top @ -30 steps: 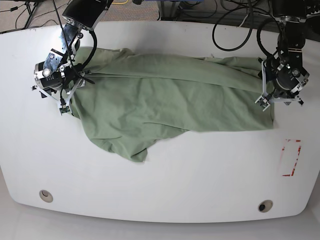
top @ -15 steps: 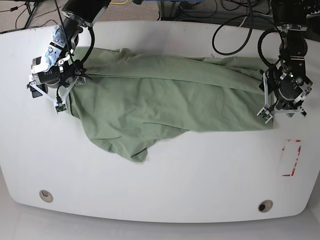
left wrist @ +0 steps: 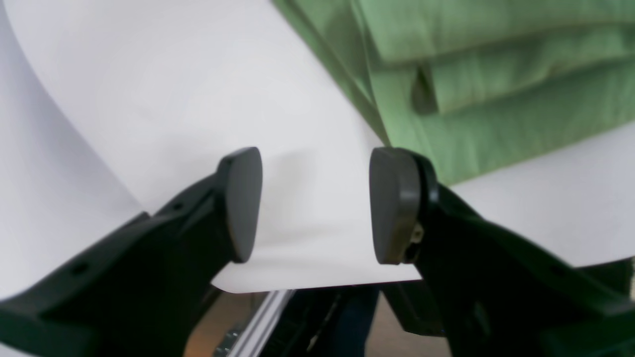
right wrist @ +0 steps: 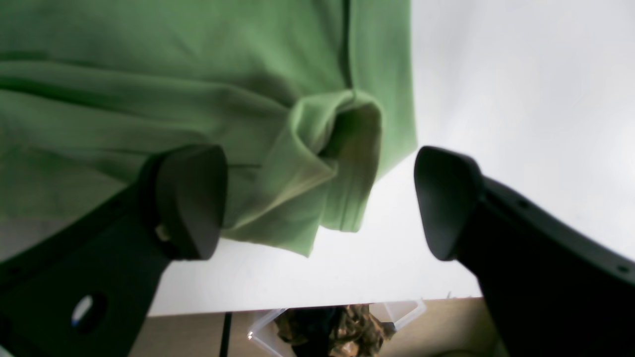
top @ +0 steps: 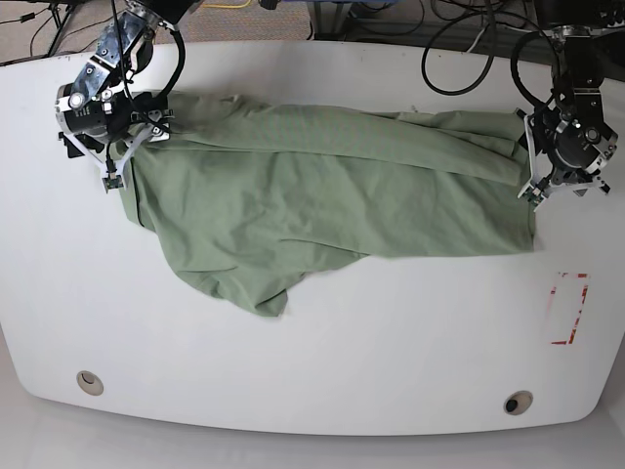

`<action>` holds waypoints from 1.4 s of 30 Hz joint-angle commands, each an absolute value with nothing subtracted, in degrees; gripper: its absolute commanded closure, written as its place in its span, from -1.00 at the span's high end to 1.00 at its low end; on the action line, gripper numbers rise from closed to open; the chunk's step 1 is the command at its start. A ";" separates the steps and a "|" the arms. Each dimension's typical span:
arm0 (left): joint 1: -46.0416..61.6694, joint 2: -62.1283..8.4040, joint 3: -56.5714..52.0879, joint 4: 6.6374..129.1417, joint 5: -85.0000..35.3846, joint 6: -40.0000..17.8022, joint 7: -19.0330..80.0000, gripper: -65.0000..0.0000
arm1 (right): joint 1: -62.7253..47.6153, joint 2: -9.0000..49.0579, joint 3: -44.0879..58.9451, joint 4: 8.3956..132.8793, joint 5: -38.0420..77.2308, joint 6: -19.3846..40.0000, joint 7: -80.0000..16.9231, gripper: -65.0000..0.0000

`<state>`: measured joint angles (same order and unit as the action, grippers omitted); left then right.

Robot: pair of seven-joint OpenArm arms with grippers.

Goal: Layout the t-shirt on the table in an organized manner, then fold the t-shirt properly
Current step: 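Release the shirt and raise both grippers away from it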

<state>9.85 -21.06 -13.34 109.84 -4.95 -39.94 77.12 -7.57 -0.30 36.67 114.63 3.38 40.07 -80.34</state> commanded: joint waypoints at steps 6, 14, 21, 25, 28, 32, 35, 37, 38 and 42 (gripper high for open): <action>11.30 -21.23 -14.90 110.81 -5.05 -40.00 76.79 0.00 | -10.77 1.89 41.36 116.44 7.78 40.00 -80.00 0.75; 12.35 -21.23 -14.90 110.81 -5.05 -40.00 76.79 0.00 | -13.58 5.76 46.64 116.44 14.64 40.00 -80.00 0.75; 12.35 -21.23 -14.81 110.81 -5.05 -40.00 76.70 0.00 | -15.78 8.22 50.24 116.35 16.75 40.00 -80.00 0.75; 12.35 -21.23 -14.73 110.81 -5.05 -40.00 75.38 0.00 | -16.40 8.57 51.56 116.35 16.57 40.00 -80.00 0.75; 13.23 -21.23 -14.73 110.73 -5.05 -40.00 73.45 0.00 | -18.51 8.57 51.56 116.26 16.75 40.00 -80.00 0.75; 14.02 -21.23 -14.73 110.64 -4.97 -40.00 72.13 0.00 | -19.47 6.90 50.42 116.09 16.84 40.00 -80.00 0.75; 14.64 -21.23 -14.73 110.46 -4.97 -40.00 72.04 0.00 | -19.47 4.79 48.40 116.09 16.57 40.00 -80.00 0.75; 14.99 -21.23 -14.73 110.46 -4.97 -40.00 71.96 0.00 | -19.21 3.74 47.60 116.09 16.57 40.00 -80.00 0.75; 15.16 -21.23 -14.73 110.46 -4.97 -40.00 71.96 0.00 | -19.12 3.30 47.08 116.09 16.57 40.00 -80.00 0.75; 16.40 -21.23 -14.73 110.46 -4.97 -40.00 70.55 0.00 | -17.36 1.89 45.05 116.09 16.48 40.00 -80.00 0.75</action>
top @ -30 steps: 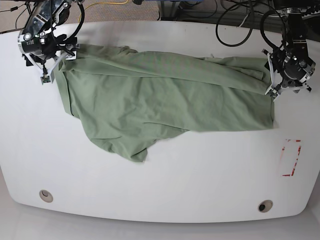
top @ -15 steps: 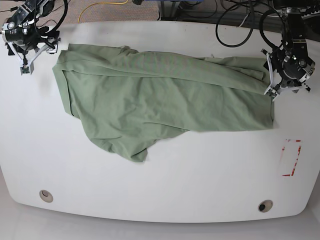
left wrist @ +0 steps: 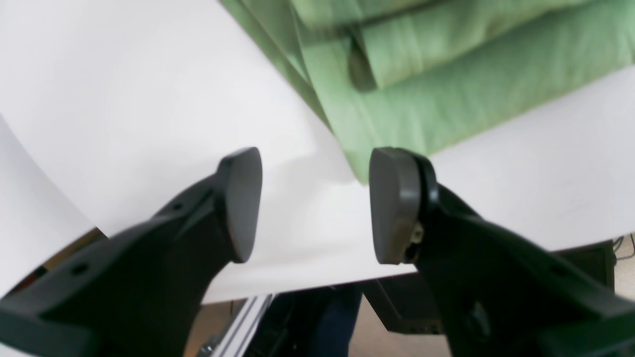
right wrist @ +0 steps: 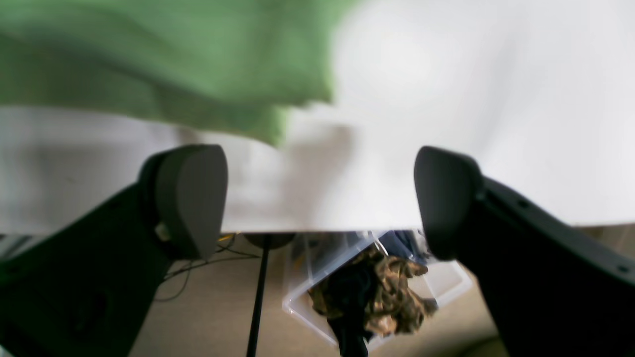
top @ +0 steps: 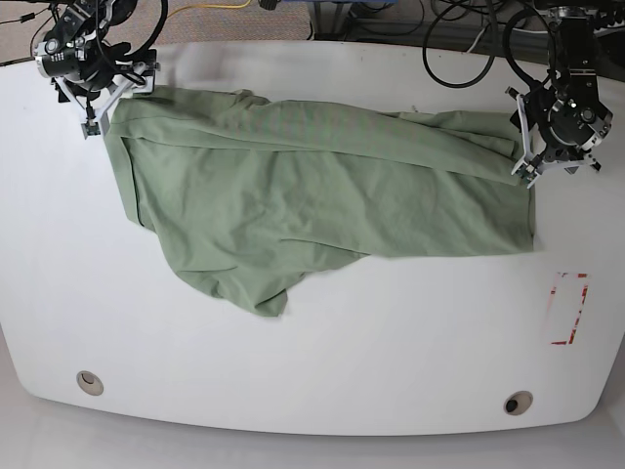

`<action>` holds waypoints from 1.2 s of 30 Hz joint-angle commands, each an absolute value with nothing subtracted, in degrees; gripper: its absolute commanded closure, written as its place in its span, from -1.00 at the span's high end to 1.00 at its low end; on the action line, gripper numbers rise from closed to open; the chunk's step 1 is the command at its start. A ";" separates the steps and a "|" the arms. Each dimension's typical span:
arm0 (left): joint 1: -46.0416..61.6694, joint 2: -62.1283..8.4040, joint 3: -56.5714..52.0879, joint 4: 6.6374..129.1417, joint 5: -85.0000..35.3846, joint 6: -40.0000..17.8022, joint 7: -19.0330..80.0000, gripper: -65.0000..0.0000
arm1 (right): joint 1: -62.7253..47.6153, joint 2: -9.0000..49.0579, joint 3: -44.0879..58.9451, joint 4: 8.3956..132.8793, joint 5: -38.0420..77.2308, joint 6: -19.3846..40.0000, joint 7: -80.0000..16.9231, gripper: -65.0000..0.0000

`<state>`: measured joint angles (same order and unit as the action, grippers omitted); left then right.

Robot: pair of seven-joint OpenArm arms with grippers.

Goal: Layout the t-shirt on the table in an organized manner, then fold the t-shirt properly
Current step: 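Release the shirt and raise both grippers away from it, then move the right gripper along the shirt edge and pinch the fabric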

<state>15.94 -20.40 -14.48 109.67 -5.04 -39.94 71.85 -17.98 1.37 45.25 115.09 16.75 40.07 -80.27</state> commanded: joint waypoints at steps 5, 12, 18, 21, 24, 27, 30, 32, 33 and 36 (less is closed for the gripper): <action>17.80 -21.23 -14.73 110.20 -4.70 -40.00 68.00 0.00 | -14.81 1.89 43.65 115.47 16.40 40.00 -80.00 0.75; 18.24 -21.67 -15.08 104.92 -4.70 -40.00 65.10 0.00 | -9.89 4.18 43.47 109.05 16.48 40.00 -80.00 0.75; 18.24 -21.67 -15.69 100.09 -4.62 -40.00 63.16 0.00 | -4.97 8.40 43.47 101.23 16.57 40.00 -80.00 0.75; 18.33 -21.76 -16.75 99.12 -4.62 -40.00 62.64 0.00 | -3.30 9.45 43.38 99.82 16.57 40.00 -80.00 0.75; 18.33 -21.76 -17.01 98.68 -4.79 -40.00 62.64 0.00 | -1.63 10.24 43.21 99.03 16.57 40.00 -80.00 0.75; 18.24 -21.76 -17.01 98.95 -4.88 -40.00 62.64 0.00 | -0.31 11.12 41.36 99.21 16.57 40.00 -80.00 0.75; 18.15 -21.76 -17.01 98.95 -4.88 -40.00 62.64 0.00 | 0.75 11.74 39.25 99.21 16.48 40.00 -80.00 0.75; 18.15 -21.76 -17.01 98.95 -4.88 -40.00 62.64 0.00 | 1.71 11.91 38.20 99.03 16.48 40.00 -80.00 0.75; 18.15 -21.76 -17.01 98.95 -4.88 -40.00 62.64 0.00 | 1.98 11.91 37.85 98.95 16.48 40.00 -80.00 0.75; 18.15 -21.76 -17.10 98.95 -4.88 -40.00 62.73 0.00 | 2.68 11.91 36.88 99.47 16.48 40.00 -80.00 0.75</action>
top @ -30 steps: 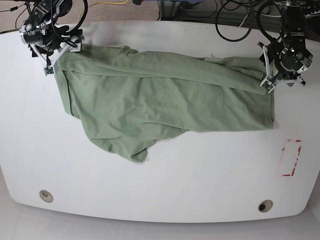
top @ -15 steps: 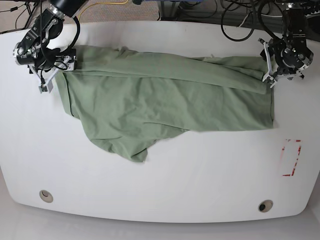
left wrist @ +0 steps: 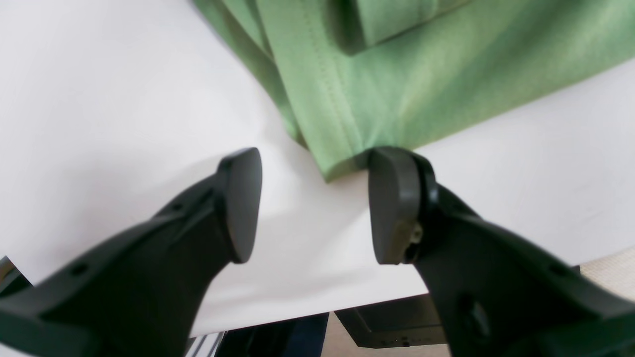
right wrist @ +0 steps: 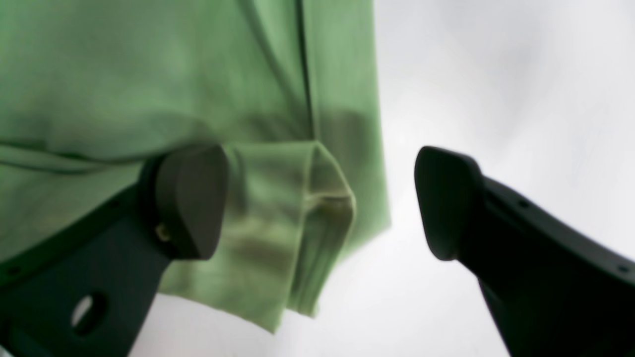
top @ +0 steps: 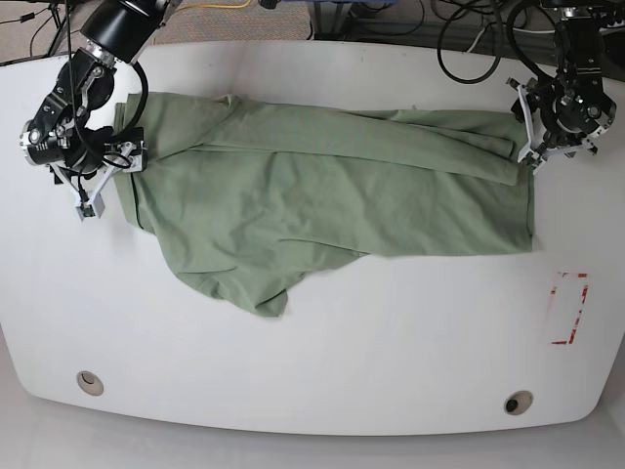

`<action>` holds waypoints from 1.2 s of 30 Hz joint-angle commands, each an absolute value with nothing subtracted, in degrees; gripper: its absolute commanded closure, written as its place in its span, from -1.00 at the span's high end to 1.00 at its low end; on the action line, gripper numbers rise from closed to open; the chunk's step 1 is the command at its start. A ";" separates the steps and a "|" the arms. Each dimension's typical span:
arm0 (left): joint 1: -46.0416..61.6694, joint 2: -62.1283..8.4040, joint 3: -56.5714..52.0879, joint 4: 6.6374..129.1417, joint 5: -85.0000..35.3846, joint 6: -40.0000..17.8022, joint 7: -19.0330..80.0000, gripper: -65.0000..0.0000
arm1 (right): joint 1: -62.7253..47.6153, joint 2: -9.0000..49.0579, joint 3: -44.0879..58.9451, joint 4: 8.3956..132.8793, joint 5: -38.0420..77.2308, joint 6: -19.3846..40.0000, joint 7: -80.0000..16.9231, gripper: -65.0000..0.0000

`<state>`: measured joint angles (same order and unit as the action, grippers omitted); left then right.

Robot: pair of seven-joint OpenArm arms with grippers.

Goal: Layout the t-shirt on the table in an organized manner, then fold the t-shirt properly
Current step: 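Move the right gripper along the shirt edge and pinch the fabric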

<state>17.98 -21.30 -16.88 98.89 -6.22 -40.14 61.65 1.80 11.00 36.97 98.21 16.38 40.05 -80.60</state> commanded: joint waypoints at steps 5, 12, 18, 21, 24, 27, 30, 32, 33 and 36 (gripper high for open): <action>18.07 -21.76 -17.19 100.00 -4.97 -40.00 62.73 0.00 | 1.89 11.91 36.70 104.92 16.75 40.00 -80.00 0.75; 18.15 -21.76 -17.19 102.81 -4.97 -40.00 62.90 0.00 | -5.67 9.45 36.62 115.56 16.92 40.00 -80.00 0.75; 17.98 -21.67 -17.10 102.81 -4.97 -40.00 62.90 0.00 | -11.21 7.16 37.05 116.09 16.92 40.00 -80.00 0.75; 17.98 -21.67 -17.10 102.81 -4.97 -40.00 62.90 0.00 | -13.41 5.14 37.05 116.00 16.92 40.00 -80.00 0.75; 17.27 -21.58 -17.10 102.81 -4.97 -40.00 62.90 0.00 | -14.73 4.18 37.05 116.00 16.57 40.00 -80.00 0.75; 16.66 -21.58 -17.10 102.64 -4.88 -40.00 62.90 0.00 | -15.16 3.91 37.05 114.95 16.57 40.00 -79.25 0.75; 16.66 -21.58 -17.10 102.64 -4.88 -40.00 62.90 0.00 | -15.25 4.00 37.05 113.10 16.57 40.00 -79.08 0.75; 16.57 -21.58 -17.10 102.64 -4.88 -40.00 62.90 0.00 | -15.16 4.09 37.05 111.43 16.48 40.00 -78.99 0.75; 16.57 -21.58 -17.10 102.64 -4.88 -40.00 62.90 0.00 | -15.16 4.09 37.05 110.81 16.48 40.00 -78.99 0.75; 16.57 -21.58 -17.10 102.64 -4.88 -40.00 62.90 0.00 | -14.99 4.09 37.05 109.32 16.48 40.00 -78.81 0.75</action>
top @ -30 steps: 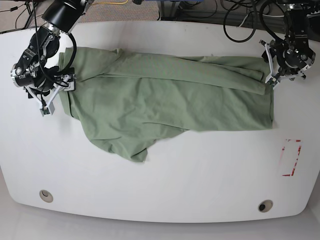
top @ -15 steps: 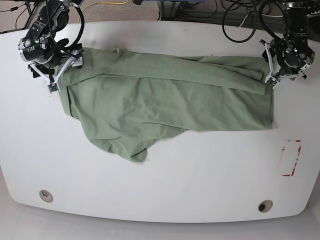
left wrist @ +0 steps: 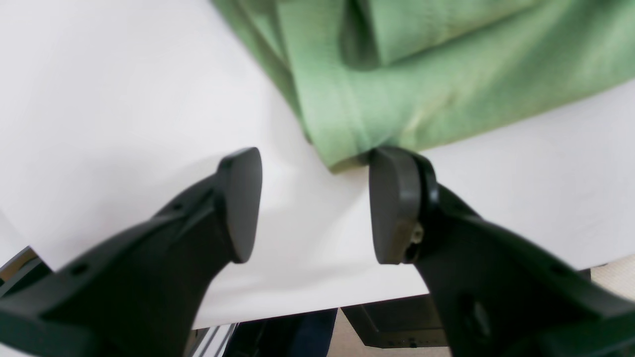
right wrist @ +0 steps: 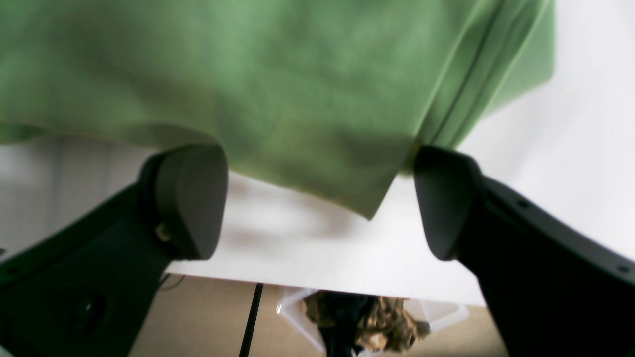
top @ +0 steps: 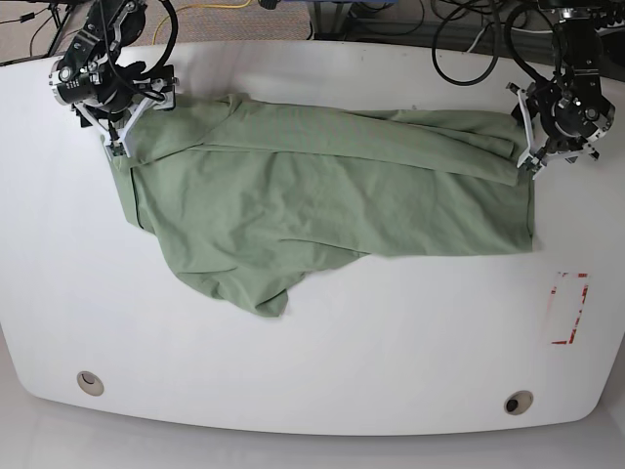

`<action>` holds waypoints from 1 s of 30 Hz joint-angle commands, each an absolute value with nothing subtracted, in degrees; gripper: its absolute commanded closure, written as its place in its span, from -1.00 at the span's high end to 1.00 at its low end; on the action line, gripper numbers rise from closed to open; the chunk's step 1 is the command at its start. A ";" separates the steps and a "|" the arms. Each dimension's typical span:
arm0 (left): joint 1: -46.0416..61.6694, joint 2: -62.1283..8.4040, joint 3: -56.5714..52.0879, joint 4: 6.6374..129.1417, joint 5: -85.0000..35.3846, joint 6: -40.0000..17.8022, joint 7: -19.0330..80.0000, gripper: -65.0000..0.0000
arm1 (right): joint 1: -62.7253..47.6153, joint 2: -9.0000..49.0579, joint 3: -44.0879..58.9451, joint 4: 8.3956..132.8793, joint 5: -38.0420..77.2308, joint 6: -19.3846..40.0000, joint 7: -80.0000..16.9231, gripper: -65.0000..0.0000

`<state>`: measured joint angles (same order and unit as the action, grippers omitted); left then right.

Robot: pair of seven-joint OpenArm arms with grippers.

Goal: Layout the t-shirt on the table in an organized manner, then fold the t-shirt properly
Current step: 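Move the right gripper along the shirt edge and pinch the fabric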

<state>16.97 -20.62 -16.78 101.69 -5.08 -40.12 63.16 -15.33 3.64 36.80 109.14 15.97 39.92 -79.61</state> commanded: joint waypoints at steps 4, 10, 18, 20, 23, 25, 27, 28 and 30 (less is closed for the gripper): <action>16.57 -21.58 -17.10 102.64 -4.88 -40.00 62.90 0.00 | -15.16 4.18 37.05 108.09 16.48 40.00 -77.32 0.75; 16.57 -21.58 -17.10 102.55 -4.88 -40.00 62.90 0.00 | -15.16 4.18 37.05 106.86 16.48 40.00 -77.14 0.59; 16.48 -21.49 -17.10 102.55 -4.88 -40.00 62.90 0.00 | -15.08 4.09 36.97 107.03 16.48 40.00 -77.14 -0.60; 16.48 -21.49 -17.10 102.55 -4.88 -40.00 62.90 0.00 | -15.08 4.09 36.97 107.12 16.48 40.00 -77.14 -0.86; 16.48 -21.49 -17.10 102.55 -4.88 -40.00 62.90 0.00 | -15.16 4.09 36.97 108.53 16.48 40.00 -77.23 -1.00; 16.48 -21.49 -17.10 102.55 -4.88 -40.00 62.90 0.00 | -15.60 4.00 36.97 110.37 16.48 40.00 -77.41 -0.99; 16.48 -21.49 -17.10 102.55 -4.88 -40.00 62.90 0.00 | -16.22 4.00 36.97 112.22 16.75 40.00 -78.64 -0.95; 16.48 -21.58 -17.01 102.55 -4.88 -40.00 62.90 0.00 | -16.40 4.00 36.88 113.27 16.84 40.00 -79.78 -0.92; 16.48 -21.58 -17.01 102.55 -4.88 -40.00 62.90 0.00 | -16.22 4.00 36.79 114.59 16.84 40.00 -80.00 -0.90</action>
